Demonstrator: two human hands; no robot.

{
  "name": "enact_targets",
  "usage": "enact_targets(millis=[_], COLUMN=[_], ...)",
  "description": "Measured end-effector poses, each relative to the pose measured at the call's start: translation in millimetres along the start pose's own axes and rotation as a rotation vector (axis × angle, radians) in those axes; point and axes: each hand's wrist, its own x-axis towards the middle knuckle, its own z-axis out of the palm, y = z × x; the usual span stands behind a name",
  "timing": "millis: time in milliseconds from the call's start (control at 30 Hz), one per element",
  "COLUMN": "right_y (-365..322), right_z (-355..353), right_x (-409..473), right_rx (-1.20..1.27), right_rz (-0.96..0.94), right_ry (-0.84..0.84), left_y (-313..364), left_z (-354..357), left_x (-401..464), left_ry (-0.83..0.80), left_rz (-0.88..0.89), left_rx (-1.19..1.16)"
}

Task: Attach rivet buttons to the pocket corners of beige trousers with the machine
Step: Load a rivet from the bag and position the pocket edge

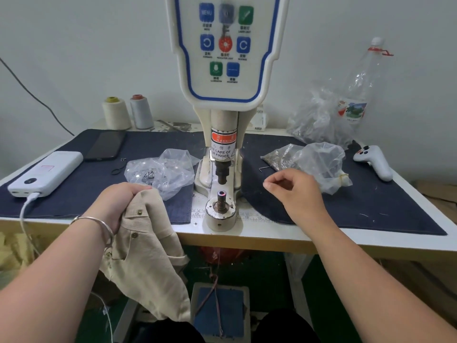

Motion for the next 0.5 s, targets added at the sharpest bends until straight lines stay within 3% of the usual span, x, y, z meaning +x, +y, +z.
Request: enact_targets(millis=[167,500], right_y=[-42,-52], right_z=[23,37], right_x=[-14,-11], right_rx=[0.148,0.069], right_rz=[-0.082,-0.086], right_ry=[-0.145,-0.268], left_y=[0,0], left_z=[3,1], left_x=[-2,5], left_ry=[0.019,0.034], left_rz=[0.010,0.035], left_rx=[-0.010,-0.008])
